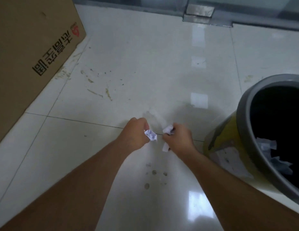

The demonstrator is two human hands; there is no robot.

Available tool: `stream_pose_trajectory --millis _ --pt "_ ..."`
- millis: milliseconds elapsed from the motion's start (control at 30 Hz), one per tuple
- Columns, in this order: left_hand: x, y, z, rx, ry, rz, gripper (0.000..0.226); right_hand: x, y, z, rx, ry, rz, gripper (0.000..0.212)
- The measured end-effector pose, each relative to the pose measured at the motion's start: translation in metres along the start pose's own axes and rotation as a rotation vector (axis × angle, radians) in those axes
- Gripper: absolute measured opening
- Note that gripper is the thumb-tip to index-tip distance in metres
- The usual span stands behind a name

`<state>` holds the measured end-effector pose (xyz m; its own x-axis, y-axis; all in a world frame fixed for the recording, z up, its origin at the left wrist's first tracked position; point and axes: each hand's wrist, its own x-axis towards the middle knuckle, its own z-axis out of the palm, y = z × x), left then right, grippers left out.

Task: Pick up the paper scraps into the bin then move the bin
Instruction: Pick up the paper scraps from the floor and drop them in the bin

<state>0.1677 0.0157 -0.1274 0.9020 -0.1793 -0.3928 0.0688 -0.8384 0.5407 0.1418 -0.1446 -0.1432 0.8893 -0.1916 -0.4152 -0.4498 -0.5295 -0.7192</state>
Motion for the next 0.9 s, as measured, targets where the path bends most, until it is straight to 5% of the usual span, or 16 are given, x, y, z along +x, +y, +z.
stream_pose_trajectory --millis 400,633,900 --pt "-0.025 0.199 -0.135 -0.140 0.293 0.368 0.022 -0.055 -0.143 -0.176 -0.092 0.385 -0.449 0.022" --pt "-0.063 0.320 -0.083 -0.184 0.170 0.619 0.026 -0.124 -0.084 -0.297 -0.082 0.547 -0.345 0.019" --pt "-0.079 0.360 -0.047 -0.105 0.116 0.686 0.023 -0.145 -0.039 -0.328 0.024 0.582 -0.287 0.025"
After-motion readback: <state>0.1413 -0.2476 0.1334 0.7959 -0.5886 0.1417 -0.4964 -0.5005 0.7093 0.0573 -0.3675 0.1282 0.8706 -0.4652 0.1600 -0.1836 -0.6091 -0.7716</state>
